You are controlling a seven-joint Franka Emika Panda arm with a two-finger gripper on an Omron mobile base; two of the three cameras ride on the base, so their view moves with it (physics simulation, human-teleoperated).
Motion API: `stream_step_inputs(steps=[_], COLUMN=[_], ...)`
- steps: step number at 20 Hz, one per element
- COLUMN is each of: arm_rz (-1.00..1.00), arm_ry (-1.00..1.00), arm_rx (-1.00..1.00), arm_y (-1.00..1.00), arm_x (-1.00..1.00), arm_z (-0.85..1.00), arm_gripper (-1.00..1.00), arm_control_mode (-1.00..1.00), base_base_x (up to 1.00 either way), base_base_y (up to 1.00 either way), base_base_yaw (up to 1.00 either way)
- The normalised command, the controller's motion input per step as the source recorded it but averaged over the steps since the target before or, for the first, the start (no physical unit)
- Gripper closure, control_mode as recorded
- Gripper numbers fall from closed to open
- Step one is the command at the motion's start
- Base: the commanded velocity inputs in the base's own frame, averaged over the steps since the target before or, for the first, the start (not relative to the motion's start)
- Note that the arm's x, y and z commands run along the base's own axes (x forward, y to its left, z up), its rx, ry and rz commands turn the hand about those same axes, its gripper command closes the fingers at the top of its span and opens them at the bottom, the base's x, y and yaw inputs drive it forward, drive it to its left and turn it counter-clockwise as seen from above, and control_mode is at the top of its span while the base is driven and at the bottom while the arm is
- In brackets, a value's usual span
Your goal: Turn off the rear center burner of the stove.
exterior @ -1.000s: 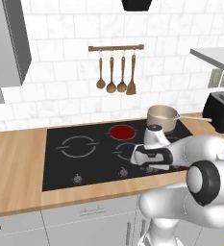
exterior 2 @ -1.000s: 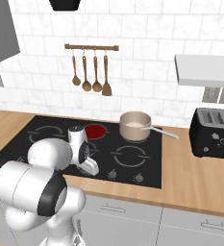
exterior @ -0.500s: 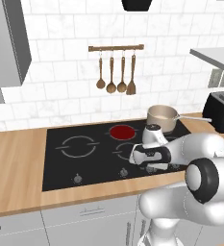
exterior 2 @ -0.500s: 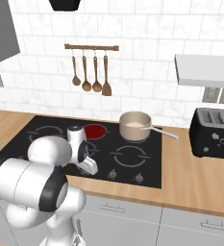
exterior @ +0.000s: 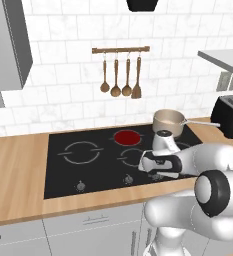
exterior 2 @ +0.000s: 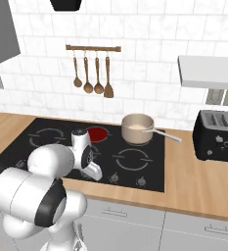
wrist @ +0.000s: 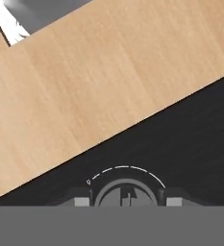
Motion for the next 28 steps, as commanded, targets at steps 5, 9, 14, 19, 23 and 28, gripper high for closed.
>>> stream_step_inputs(steps=[5, 9, 14, 19, 23, 28], arm_rz=[-0.23, -0.40, -0.47, -0.52, -0.53, -0.53], arm_ry=[0.02, 0.01, 0.00, 0.00, 0.00, 0.00], arm_rx=[0.07, 0.04, 0.02, 0.00, 0.00, 0.01], arm_y=[0.00, 0.00, 0.00, 0.00, 0.00, 0.00], arm_x=[0.01, 0.01, 0.00, -0.02, -0.05, -0.09], arm_z=[-0.02, -0.05, -0.11, -0.19, -0.18, -0.18], arm_gripper=[1.00, 1.00, 1.00, 1.00, 1.00, 1.00], arm_control_mode=[-1.00, -1.00, -1.00, -1.00, -1.00, -1.00], base_base_x=[0.00, 0.00, 0.00, 0.00, 0.00, 0.00], base_base_y=[0.00, 0.00, 0.00, 0.00, 0.00, 0.00], base_base_yaw=[0.00, 0.00, 0.00, 0.00, 0.00, 0.00])
